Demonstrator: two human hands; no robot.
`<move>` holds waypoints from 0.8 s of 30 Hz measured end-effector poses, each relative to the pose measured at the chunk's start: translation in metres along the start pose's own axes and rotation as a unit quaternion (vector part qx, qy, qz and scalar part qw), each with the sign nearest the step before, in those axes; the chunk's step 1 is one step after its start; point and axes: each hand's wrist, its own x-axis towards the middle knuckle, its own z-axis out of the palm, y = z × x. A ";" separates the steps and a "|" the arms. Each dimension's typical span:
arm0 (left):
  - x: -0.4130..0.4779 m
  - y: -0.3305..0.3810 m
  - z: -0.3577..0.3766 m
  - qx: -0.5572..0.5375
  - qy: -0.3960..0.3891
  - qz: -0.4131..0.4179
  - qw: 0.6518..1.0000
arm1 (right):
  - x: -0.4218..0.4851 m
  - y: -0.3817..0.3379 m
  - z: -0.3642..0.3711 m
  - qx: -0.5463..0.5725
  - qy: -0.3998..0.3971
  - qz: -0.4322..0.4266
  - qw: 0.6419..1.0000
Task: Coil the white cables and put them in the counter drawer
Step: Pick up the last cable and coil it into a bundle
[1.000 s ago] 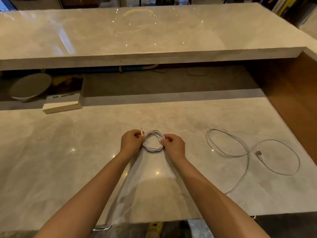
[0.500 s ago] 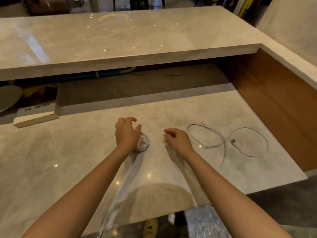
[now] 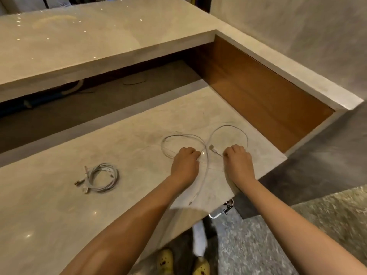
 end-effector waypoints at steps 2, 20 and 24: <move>0.002 0.004 0.001 -0.019 0.027 -0.010 0.999 | 0.002 0.004 0.000 0.010 0.008 -0.016 1.000; 0.055 0.118 -0.128 -0.019 -0.008 0.144 0.989 | 0.053 0.003 -0.174 0.273 0.008 -0.099 0.957; 0.055 0.143 -0.190 -0.174 -0.061 0.132 0.974 | 0.064 -0.004 -0.231 0.302 0.043 -0.129 0.943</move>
